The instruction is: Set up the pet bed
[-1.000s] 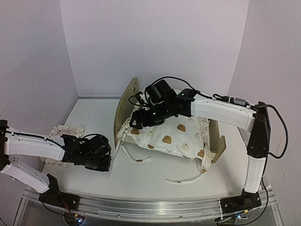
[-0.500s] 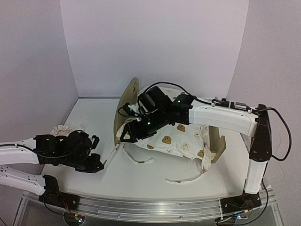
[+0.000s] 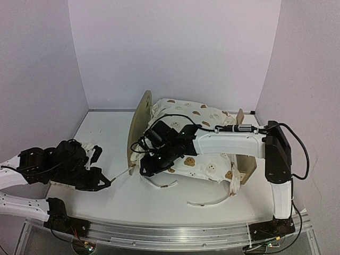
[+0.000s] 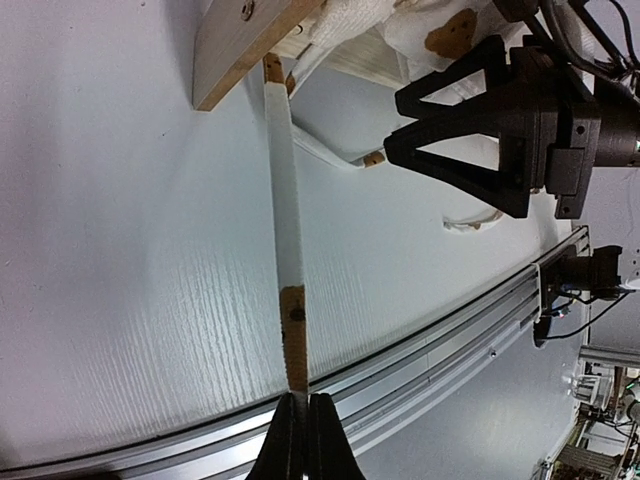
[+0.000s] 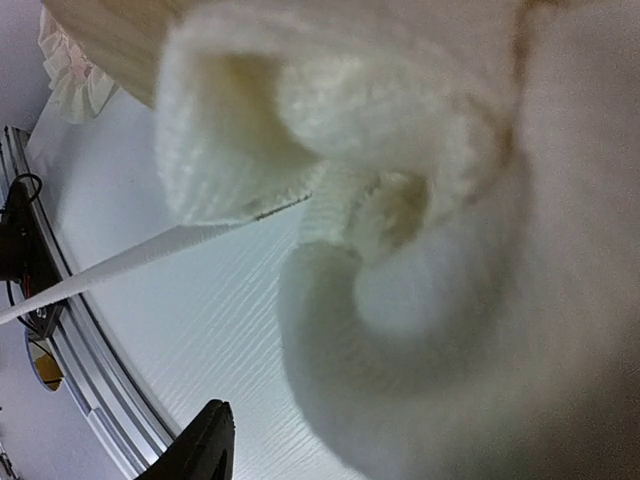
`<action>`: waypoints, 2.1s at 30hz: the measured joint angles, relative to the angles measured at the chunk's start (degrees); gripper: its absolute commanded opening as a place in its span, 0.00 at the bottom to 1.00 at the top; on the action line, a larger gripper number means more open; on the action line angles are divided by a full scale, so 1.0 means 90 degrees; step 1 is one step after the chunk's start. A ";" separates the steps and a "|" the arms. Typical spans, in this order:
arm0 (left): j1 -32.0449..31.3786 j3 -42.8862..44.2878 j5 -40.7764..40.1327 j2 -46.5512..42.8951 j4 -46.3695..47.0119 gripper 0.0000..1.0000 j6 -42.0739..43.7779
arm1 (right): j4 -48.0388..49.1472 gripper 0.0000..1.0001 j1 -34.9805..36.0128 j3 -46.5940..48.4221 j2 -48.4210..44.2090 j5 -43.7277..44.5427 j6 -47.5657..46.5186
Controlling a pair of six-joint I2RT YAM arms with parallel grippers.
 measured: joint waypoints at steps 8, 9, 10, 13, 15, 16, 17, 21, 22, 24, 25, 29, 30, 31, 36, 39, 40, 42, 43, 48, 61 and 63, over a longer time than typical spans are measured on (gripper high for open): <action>-0.0012 -0.0863 0.0373 0.0250 0.0530 0.00 0.0015 | 0.0394 0.60 0.0205 -0.0839 0.0001 0.0512 -0.0517; -0.0017 -0.0936 0.0387 0.0354 0.0598 0.00 0.0030 | 0.0449 0.60 0.0243 -0.0969 0.0003 0.0619 -0.0582; -0.0017 -0.0970 0.0387 0.0432 0.0646 0.00 0.0049 | 0.0489 0.60 0.0268 -0.1058 0.0012 0.0706 -0.0635; -0.0017 -0.0979 0.0382 0.0554 0.0809 0.00 0.0077 | 0.0713 0.59 0.0352 -0.1268 0.0110 0.1052 -0.0798; -0.0017 -0.0979 0.0381 0.0570 0.0907 0.00 0.0096 | 0.0889 0.57 0.0379 -0.1336 0.0202 0.1236 -0.0877; -0.0017 -0.0979 0.0380 0.0574 0.0948 0.00 0.0111 | 0.0975 0.56 0.0387 -0.1366 0.0249 0.1328 -0.0919; -0.0017 -0.0979 0.0381 0.0577 0.0988 0.00 0.0125 | 0.1070 0.56 0.0392 -0.1395 0.0294 0.1423 -0.0970; -0.0017 -0.0979 0.0382 0.0567 0.1042 0.00 0.0205 | 0.1362 0.52 0.0419 -0.1450 0.0446 0.1716 -0.1129; -0.0017 -0.0979 0.0382 0.0554 0.1043 0.00 0.0217 | 0.1428 0.48 0.0429 -0.1450 0.0488 0.1773 -0.1165; -0.0017 -0.0979 0.0382 0.0506 0.1045 0.00 0.0223 | 0.1518 0.39 0.0440 -0.1450 0.0575 0.1842 -0.1201; -0.0017 -0.0979 0.0382 0.0473 0.1046 0.00 0.0225 | 0.1568 0.35 0.0444 -0.1449 0.0615 0.1865 -0.1230; -0.0017 -0.0979 0.0382 0.0335 0.1062 0.00 0.0226 | 0.1790 0.15 0.0450 -0.1394 0.0722 0.1898 -0.1244; -0.0017 -0.0979 0.0382 0.0316 0.1072 0.00 0.0226 | 0.1834 0.10 0.0451 -0.1363 0.0756 0.1899 -0.1228; -0.0017 -0.0979 0.0382 0.0295 0.1090 0.00 0.0226 | 0.1881 0.06 0.0453 -0.1324 0.0794 0.1888 -0.1193; -0.0017 -0.0976 0.0382 0.0239 0.1093 0.00 0.0236 | 0.1989 0.00 0.0492 -0.1080 0.0967 0.1666 -0.1048; -0.0017 -0.0969 0.0382 0.0242 0.1095 0.00 0.0240 | 0.2022 0.00 0.0568 -0.0814 0.1138 0.1423 -0.0913; -0.0017 -0.0966 0.0380 0.0242 0.1095 0.00 0.0241 | 0.2051 0.00 0.0604 -0.0708 0.1213 0.1329 -0.0856; -0.0017 -0.0950 0.0380 0.0242 0.1095 0.00 0.0245 | 0.2136 0.00 0.0704 -0.0453 0.1400 0.1132 -0.0707; -0.0017 -0.0923 0.0374 0.0242 0.1093 0.00 0.0247 | 0.2206 0.00 0.0756 -0.0313 0.1503 0.1026 -0.0610; -0.0017 -0.0669 0.0339 0.0182 0.1091 0.00 0.0292 | 0.2767 0.00 0.0928 0.0291 0.2019 0.0687 -0.0098; -0.0015 -0.0169 -0.0240 -0.0158 0.0910 0.00 0.0364 | 0.6073 0.00 0.0878 0.0748 0.2610 0.0692 0.0815; -0.0015 -0.0122 -0.0306 -0.0210 0.0909 0.00 0.0362 | 0.6673 0.00 0.0869 0.0509 0.2594 0.0703 0.0890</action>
